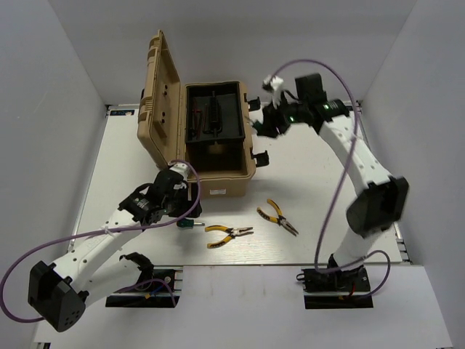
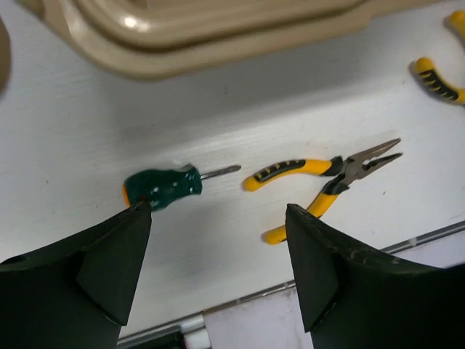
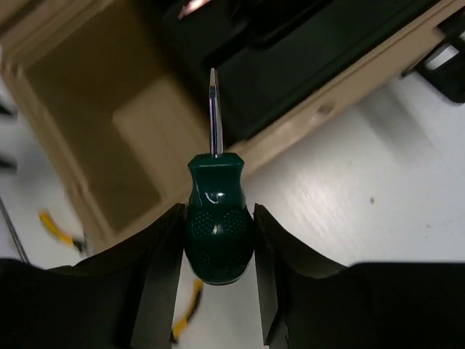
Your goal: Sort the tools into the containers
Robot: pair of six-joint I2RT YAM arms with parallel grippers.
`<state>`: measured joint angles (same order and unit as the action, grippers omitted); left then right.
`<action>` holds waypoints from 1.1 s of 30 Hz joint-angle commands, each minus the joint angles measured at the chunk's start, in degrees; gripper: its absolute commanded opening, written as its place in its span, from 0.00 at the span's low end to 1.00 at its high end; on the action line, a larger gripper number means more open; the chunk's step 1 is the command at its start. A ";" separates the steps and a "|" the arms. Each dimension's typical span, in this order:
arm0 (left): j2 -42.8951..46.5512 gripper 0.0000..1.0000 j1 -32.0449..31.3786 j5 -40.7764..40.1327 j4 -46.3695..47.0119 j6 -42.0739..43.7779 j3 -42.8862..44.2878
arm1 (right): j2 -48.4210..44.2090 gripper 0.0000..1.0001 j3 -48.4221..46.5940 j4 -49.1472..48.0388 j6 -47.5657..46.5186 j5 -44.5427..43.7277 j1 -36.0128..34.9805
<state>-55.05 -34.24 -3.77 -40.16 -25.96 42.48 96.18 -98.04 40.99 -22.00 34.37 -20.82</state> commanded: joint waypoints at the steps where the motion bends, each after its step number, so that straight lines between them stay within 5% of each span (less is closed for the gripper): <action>1: 1.87 0.84 0.31 -1.41 -6.49 -1.47 0.68 | 8.48 0.00 -13.35 -12.60 25.32 -5.97 -2.20; 7: -0.05 0.87 0.31 -2.81 -11.69 -1.47 3.14 | 23.59 0.00 -28.66 -19.63 36.50 -14.50 -5.98; 19: 0.72 0.88 -0.21 -1.95 -5.99 -15.59 -2.30 | 32.05 0.01 -28.35 -23.50 41.51 -14.77 -7.22; 23: 4.68 0.89 -0.21 -1.33 -2.03 -21.05 -5.56 | 29.43 0.32 -24.76 -23.94 39.85 -13.02 -6.78; 26: 5.21 0.89 -0.21 -1.33 -0.79 -22.47 -5.56 | 26.53 0.46 -22.11 -24.73 38.44 -11.70 -6.78; 33: 4.51 0.89 -0.21 -0.27 -0.88 -20.37 -4.25 | 23.79 0.54 -20.09 -23.86 37.38 -11.08 -6.95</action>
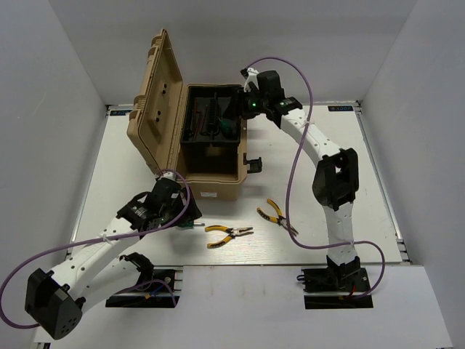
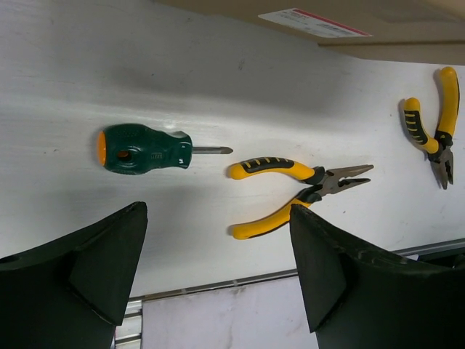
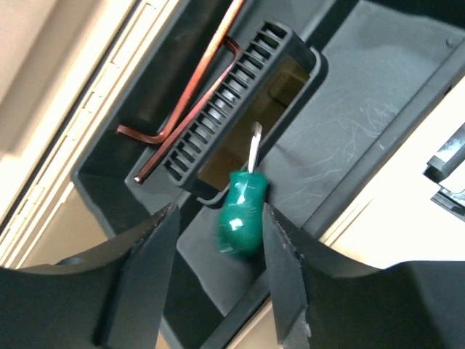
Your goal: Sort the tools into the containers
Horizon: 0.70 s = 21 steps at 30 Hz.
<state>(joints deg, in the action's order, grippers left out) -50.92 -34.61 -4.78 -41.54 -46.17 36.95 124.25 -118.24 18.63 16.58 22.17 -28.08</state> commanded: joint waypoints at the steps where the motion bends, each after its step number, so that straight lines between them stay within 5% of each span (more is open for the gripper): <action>1: 0.38 0.89 0.16 1.25 0.49 -0.15 1.89 | -4.36 0.56 0.89 -1.32 -1.28 1.20 0.39; 9: 7.92 0.89 0.16 -0.76 -6.43 -3.03 1.90 | -5.94 0.60 2.30 -0.79 -2.42 2.69 0.48; 12: 10.65 0.89 0.16 -2.52 -9.08 -6.11 0.23 | -10.42 0.29 5.20 0.43 -4.27 5.59 1.27; 13: 12.49 0.89 0.16 -3.91 -9.61 -8.91 -0.73 | -13.30 0.00 5.99 1.14 -4.71 6.90 2.05; 17: 14.61 0.89 0.16 -6.03 -11.81 -17.00 -2.67 | -20.61 0.00 11.61 4.48 -7.35 8.15 3.72; 21: 9.99 0.88 0.16 -7.27 -11.72 -22.20 -4.17 | -30.89 0.02 27.38 3.87 -12.60 5.79 5.48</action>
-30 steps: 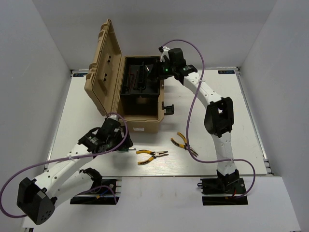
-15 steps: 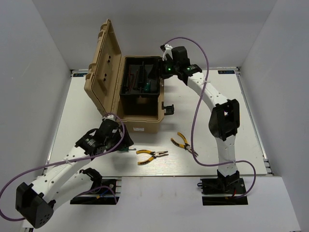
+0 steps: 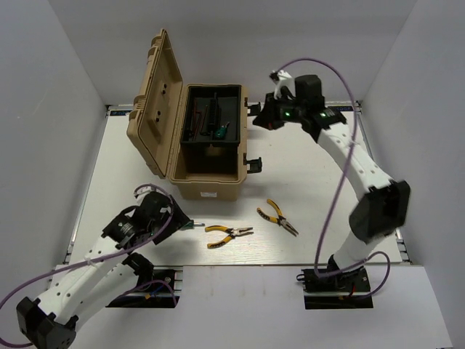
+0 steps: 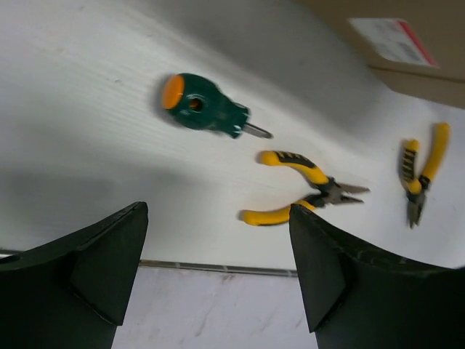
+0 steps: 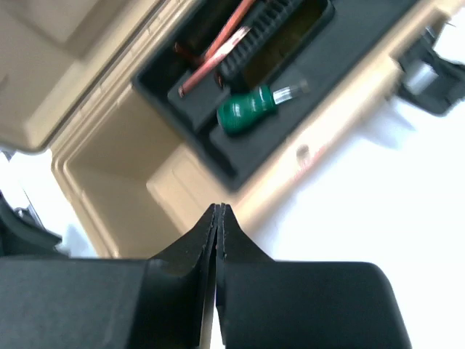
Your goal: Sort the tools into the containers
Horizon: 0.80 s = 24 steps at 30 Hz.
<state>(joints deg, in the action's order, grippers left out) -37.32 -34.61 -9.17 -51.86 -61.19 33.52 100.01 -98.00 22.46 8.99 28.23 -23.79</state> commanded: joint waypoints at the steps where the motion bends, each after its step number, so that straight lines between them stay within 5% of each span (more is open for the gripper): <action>1: -5.46 0.88 0.16 -3.92 -1.41 -7.71 -0.04 | -7.80 0.03 9.12 0.04 -5.56 -0.54 1.46; 5: -14.87 0.87 0.16 -5.68 -1.93 -11.58 3.04 | -17.91 0.04 21.50 -1.01 -8.28 -1.68 3.31; 10: -15.77 0.87 0.16 -6.21 5.09 -14.13 0.59 | -24.50 0.06 32.58 -0.92 -8.73 -0.90 5.15; 24: -23.94 0.82 -0.37 -10.43 10.36 -19.76 -1.34 | -32.24 0.06 42.71 -2.16 -7.50 2.36 9.64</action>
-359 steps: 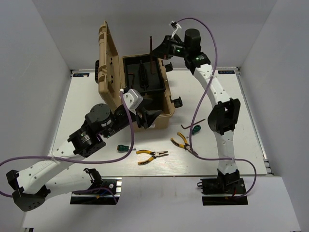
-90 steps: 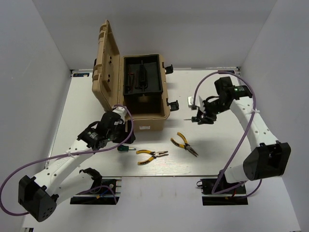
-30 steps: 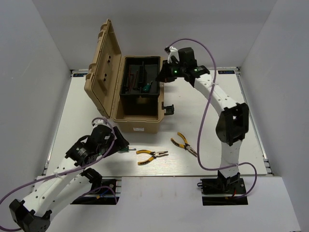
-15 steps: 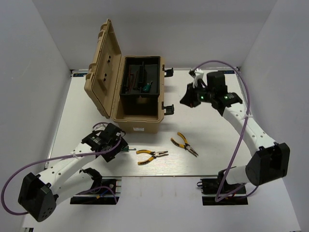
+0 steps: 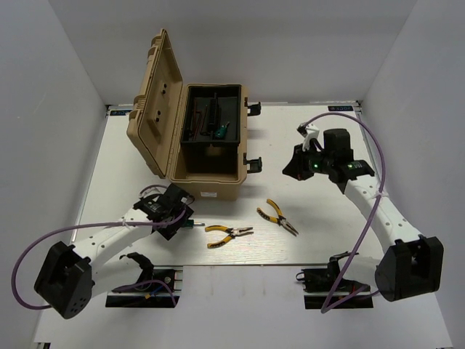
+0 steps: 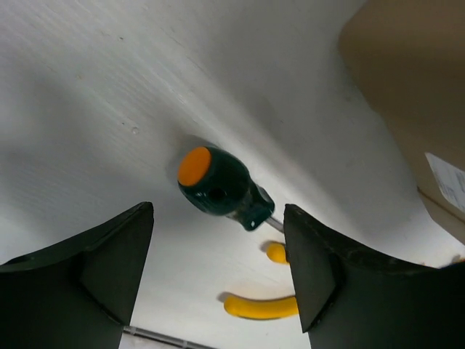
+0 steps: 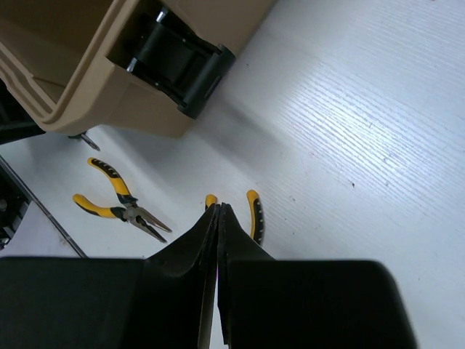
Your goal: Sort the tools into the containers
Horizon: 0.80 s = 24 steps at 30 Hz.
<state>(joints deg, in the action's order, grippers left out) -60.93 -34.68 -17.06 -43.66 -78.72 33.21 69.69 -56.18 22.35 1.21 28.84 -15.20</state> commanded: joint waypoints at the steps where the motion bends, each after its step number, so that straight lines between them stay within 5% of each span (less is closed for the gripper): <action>1: -1.12 0.82 -0.30 -3.15 2.17 -2.84 -1.04 | -2.28 0.06 1.42 -2.31 0.28 1.92 1.31; 15: -9.03 0.67 -1.36 -5.35 5.69 -4.69 -2.27 | -3.33 0.06 3.89 -4.77 2.48 5.17 4.39; 19: -10.70 0.54 -1.89 -5.35 5.69 -4.69 -1.75 | -3.77 0.06 4.24 -5.21 2.83 5.44 5.09; 24: -8.95 0.22 -2.41 -4.13 5.69 -4.69 -2.89 | -4.39 0.06 4.77 -5.73 3.09 6.14 6.32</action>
<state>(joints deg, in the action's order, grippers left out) -69.87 -36.58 -21.98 -36.95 -82.56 32.56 66.92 -51.72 19.07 3.86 33.39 -9.72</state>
